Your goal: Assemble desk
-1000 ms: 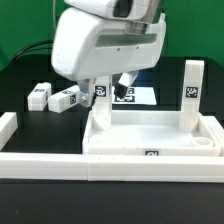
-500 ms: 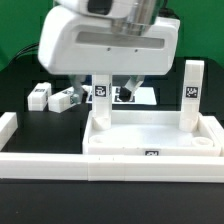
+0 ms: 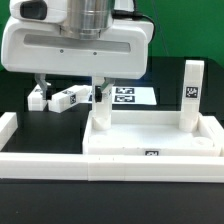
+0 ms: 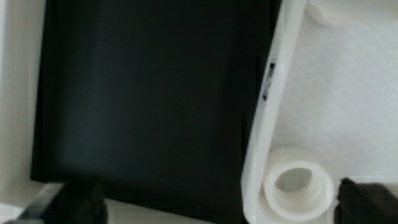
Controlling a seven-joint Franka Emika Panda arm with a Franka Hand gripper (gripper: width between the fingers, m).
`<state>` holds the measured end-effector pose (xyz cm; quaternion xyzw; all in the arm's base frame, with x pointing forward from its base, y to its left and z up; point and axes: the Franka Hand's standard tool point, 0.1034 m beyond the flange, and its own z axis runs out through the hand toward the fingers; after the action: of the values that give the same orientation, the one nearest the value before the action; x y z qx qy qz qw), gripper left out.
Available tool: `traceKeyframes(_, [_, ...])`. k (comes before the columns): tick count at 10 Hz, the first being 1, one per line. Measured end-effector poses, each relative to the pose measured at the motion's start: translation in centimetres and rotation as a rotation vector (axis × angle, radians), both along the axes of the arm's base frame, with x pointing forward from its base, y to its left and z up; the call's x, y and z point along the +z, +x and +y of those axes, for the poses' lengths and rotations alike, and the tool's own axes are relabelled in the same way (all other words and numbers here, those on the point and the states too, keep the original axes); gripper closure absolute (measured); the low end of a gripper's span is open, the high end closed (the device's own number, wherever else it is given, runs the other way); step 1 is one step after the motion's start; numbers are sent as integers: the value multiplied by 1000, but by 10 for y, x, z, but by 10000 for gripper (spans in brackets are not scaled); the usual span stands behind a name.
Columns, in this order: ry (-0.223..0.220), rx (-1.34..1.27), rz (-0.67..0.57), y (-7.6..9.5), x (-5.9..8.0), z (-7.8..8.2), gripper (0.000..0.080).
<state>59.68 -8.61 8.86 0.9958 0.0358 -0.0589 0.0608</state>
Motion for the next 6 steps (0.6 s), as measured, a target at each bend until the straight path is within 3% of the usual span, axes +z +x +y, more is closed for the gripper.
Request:
traceKeyframes(2, [-15, -126, -15, 0, -1, 1, 151])
traceKeyframes(3, [12, -198, -3, -6, -3, -2, 151])
traceKeyframes(4, [59, -310, 30, -19, -5, -20, 151])
traceKeyframes(5, [63, -321, 41, -27, -5, -39, 151])
traceKeyframes(6, [83, -358, 62, -45, -11, -55, 151])
